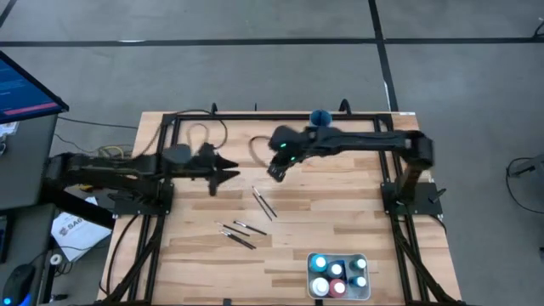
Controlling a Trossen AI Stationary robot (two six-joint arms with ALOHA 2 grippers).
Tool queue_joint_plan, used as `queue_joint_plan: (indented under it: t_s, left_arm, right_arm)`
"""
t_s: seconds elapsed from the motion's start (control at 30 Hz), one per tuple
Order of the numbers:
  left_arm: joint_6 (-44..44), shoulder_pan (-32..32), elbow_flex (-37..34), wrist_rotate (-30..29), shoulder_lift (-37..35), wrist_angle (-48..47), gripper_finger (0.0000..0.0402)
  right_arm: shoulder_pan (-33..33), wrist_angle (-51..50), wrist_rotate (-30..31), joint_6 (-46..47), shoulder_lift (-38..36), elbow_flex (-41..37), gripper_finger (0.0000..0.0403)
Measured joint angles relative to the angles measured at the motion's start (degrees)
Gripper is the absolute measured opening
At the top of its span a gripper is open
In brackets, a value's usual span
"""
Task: Pick & Place Paint Supplies
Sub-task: Put the silver paintbrush into the blue cup
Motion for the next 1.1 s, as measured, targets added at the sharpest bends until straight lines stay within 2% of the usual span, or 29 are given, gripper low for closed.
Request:
queue_joint_plan:
  t_s: [0.1,0.27,0.4,0.53,0.77,1.1]
  left_arm:
    - [-0.07,0.0,0.0,0.55,-6.82,0.02,0.0149]
    - [-0.07,0.0,0.02,0.55,-14.85,-0.05,0.015]
    - [-0.24,0.0,0.02,0.92,-17.72,-0.5,0.0148]
    - [-0.46,0.0,0.02,3.8,-18.87,-0.7,0.0148]
    - [-0.64,0.0,0.02,8.23,-18.88,-0.87,0.0147]
    - [-0.66,0.0,0.02,8.57,-19.64,-1.0,0.0143]
  right_arm:
    - [1.2,-5.66,0.0,0.34,6.93,5.51,0.0121]
    - [3.26,-9.58,-0.14,2.31,16.11,12.97,0.0148]
    - [4.47,-9.71,-0.2,5.12,21.67,17.54,0.0179]
    - [5.25,-11.54,-0.18,7.25,25.73,21.04,0.0196]
    - [5.91,-13.72,0.01,11.11,29.14,22.5,0.0181]
    - [7.62,-12.86,0.94,14.38,31.68,22.53,0.015]
